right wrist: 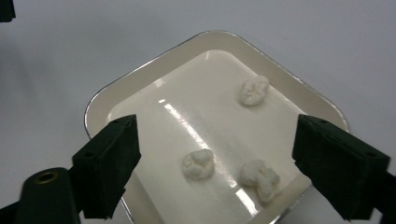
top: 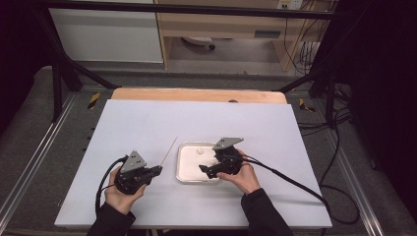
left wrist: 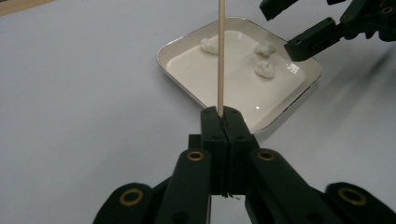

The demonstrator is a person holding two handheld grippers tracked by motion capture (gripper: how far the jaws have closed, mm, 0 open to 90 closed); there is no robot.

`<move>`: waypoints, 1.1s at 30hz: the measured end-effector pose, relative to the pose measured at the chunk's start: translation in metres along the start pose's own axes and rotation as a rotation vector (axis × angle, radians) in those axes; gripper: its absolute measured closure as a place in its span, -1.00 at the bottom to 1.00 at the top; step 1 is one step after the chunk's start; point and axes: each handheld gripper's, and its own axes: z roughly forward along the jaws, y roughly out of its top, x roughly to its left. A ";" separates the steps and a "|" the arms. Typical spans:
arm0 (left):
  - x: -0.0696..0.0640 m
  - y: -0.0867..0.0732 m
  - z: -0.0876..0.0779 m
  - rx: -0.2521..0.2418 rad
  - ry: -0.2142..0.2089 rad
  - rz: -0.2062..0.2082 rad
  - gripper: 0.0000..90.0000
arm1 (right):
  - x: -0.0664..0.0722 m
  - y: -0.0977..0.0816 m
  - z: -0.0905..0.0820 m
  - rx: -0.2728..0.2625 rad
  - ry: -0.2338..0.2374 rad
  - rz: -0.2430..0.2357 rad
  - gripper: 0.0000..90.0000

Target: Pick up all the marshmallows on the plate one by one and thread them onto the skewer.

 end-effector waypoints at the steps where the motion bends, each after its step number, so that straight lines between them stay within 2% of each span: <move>1: 0.000 0.000 0.000 0.000 -0.002 0.000 0.98 | 0.001 -0.001 0.002 0.004 0.002 -0.006 -0.47; 8: -0.001 -0.001 0.004 0.010 -0.006 0.003 0.98 | 0.004 -0.008 0.013 0.066 0.021 -0.037 -0.11; 11: -0.002 -0.001 0.004 0.010 -0.007 0.003 0.98 | 0.003 -0.010 0.016 0.076 0.026 -0.025 0.07; 17: -0.002 -0.001 0.005 0.011 -0.009 0.005 0.98 | 0.002 -0.011 0.019 0.085 0.022 -0.033 0.37; 21: -0.002 -0.001 0.005 0.014 -0.011 0.006 0.98 | 0.001 -0.013 0.021 0.104 0.024 -0.041 0.41; 29: -0.003 -0.001 0.006 0.011 -0.008 0.007 0.98 | 0.003 -0.014 0.021 0.103 0.009 -0.070 0.57; 33: -0.003 -0.001 0.006 0.007 -0.006 0.008 0.98 | 0.003 -0.014 0.021 0.103 0.014 -0.068 0.63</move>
